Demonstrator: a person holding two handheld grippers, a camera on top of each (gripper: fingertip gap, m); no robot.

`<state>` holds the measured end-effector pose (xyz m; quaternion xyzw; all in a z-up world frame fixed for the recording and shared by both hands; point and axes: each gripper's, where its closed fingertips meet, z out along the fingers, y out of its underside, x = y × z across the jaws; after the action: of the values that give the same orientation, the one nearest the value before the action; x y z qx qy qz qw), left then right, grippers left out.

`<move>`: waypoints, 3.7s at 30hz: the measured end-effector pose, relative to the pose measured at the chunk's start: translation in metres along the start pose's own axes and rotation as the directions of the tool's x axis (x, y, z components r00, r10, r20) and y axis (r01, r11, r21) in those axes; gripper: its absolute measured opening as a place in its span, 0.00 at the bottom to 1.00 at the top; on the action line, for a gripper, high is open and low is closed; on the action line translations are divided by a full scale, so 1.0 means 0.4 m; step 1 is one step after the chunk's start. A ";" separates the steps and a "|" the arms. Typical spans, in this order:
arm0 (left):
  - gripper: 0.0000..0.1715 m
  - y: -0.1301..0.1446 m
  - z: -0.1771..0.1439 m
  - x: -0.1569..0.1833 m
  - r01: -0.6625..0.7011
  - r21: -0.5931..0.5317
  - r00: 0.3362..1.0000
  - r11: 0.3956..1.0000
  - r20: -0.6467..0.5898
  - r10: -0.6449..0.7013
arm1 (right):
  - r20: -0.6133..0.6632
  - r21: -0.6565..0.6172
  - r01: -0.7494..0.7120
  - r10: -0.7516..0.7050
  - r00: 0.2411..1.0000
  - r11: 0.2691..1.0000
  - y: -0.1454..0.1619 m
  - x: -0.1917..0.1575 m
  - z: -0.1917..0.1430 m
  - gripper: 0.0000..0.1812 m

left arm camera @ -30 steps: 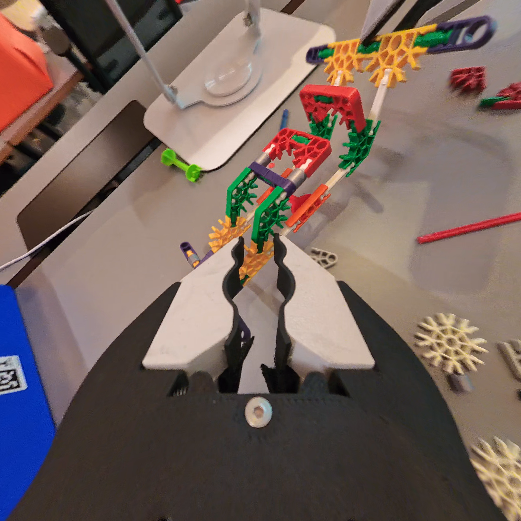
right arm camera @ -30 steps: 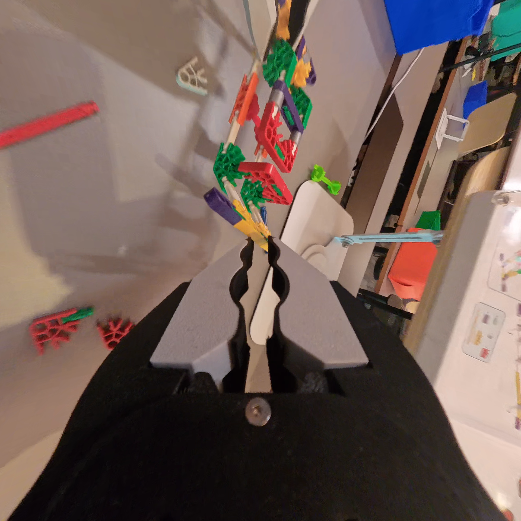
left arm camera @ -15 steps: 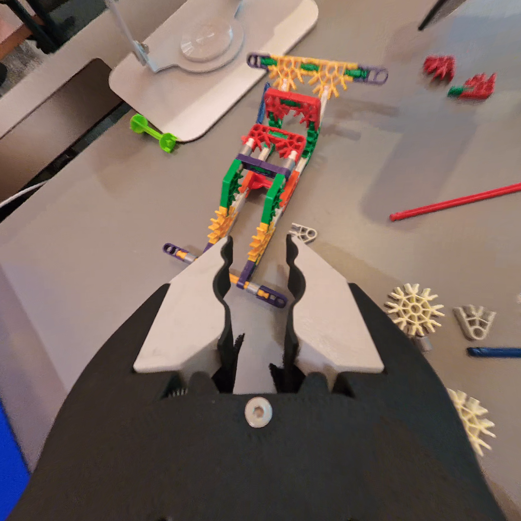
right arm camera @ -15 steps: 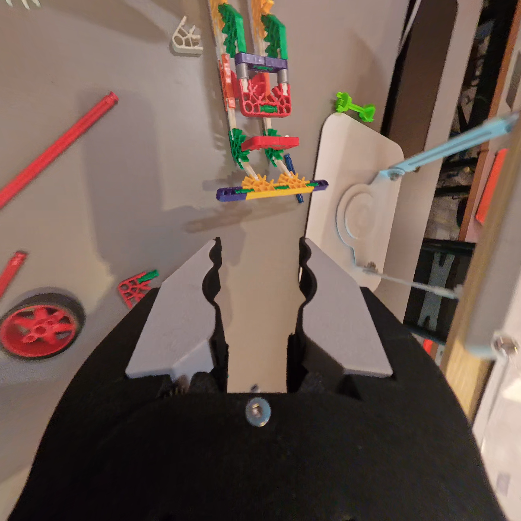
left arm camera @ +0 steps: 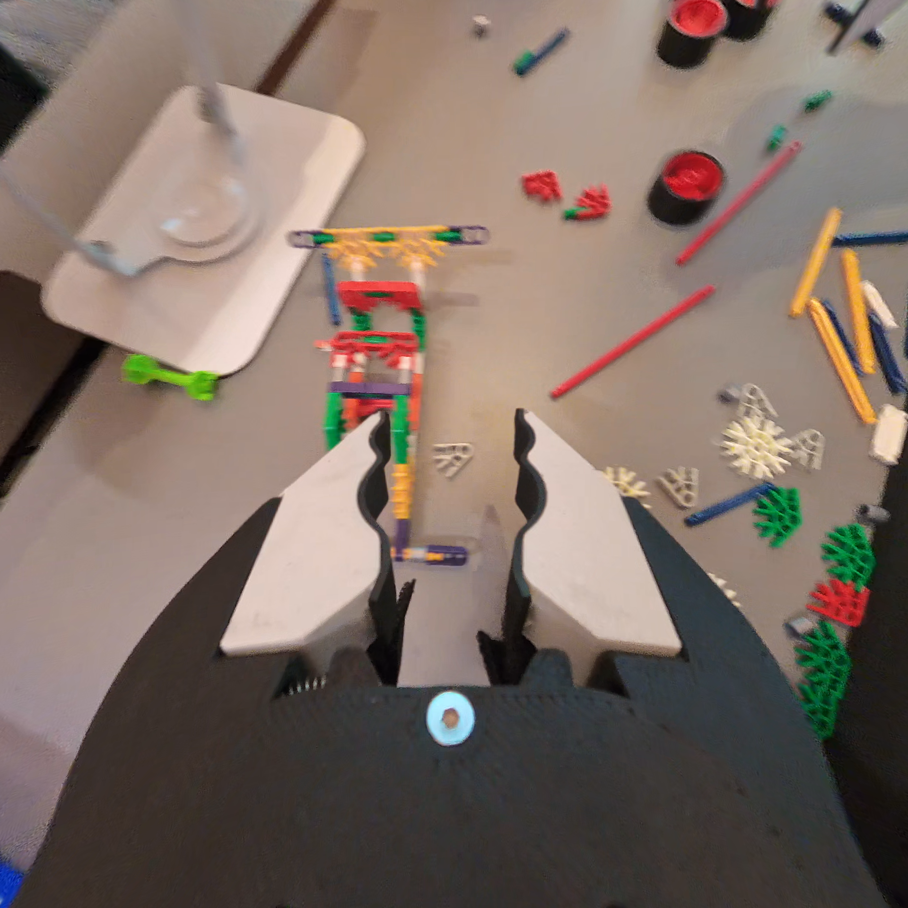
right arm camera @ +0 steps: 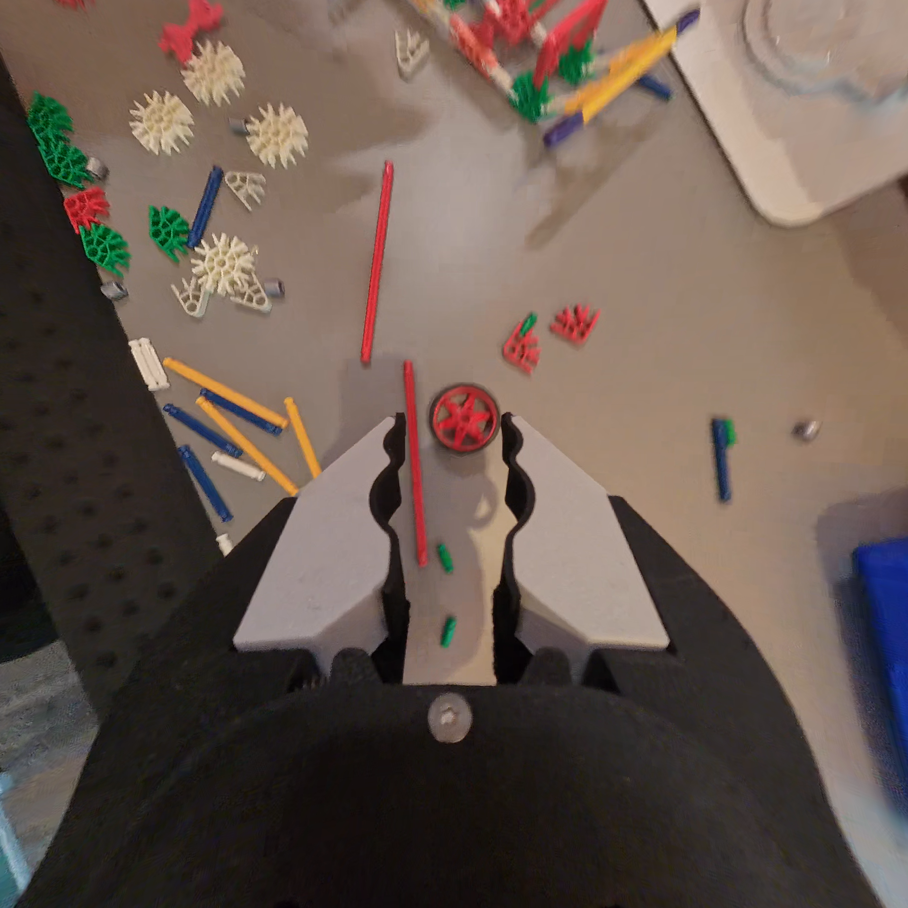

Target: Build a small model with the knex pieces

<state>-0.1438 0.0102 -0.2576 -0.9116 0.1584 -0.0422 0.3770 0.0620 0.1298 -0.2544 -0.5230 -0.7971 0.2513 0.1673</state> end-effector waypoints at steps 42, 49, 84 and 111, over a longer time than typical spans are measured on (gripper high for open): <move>0.22 0.046 0.151 0.562 -0.022 -0.093 0.938 0.995 -0.347 -0.012 | 0.186 -0.032 0.036 -0.029 0.982 0.999 0.187 -0.298 0.132 0.02; 0.22 0.053 0.139 0.546 0.040 -0.081 0.955 0.996 -0.291 -0.062 | 0.166 0.002 0.102 -0.100 0.981 0.995 0.190 -0.297 0.136 0.00; 0.01 -0.011 0.263 0.618 -0.273 -0.070 0.917 0.959 -0.322 0.237 | 0.295 0.231 -0.281 0.208 0.933 0.932 0.131 -0.270 0.028 0.16; 0.03 -0.304 0.329 0.427 -0.149 0.252 0.946 0.956 -0.244 0.212 | 0.063 0.260 -0.134 0.122 0.991 0.956 -0.004 0.005 -0.019 0.01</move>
<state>0.0750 0.1253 -0.2732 -0.8289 0.2854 -0.1484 0.4576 0.0639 0.1326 -0.2473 -0.5408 -0.7245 0.3775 0.2004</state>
